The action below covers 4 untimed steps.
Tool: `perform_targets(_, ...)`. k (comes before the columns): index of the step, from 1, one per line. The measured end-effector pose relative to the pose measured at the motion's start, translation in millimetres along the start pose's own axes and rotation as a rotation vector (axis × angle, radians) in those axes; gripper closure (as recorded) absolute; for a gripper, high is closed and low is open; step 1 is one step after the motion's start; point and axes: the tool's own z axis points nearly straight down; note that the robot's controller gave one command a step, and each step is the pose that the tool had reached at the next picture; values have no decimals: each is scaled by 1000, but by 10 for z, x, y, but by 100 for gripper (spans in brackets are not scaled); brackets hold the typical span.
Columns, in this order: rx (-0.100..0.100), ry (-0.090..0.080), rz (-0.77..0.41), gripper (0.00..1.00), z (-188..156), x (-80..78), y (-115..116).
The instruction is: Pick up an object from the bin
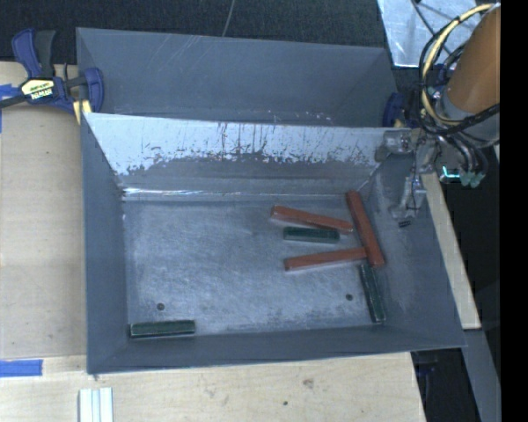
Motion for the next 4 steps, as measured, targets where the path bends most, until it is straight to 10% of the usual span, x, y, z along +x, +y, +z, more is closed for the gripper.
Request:
perform_targets(1,2,-8,-3,0,-47,-19,6)
perform_targets(3,-2,-2,-69,0,1297,225,474)
perform_targets(4,0,-2,-154,100,1214,359,370)
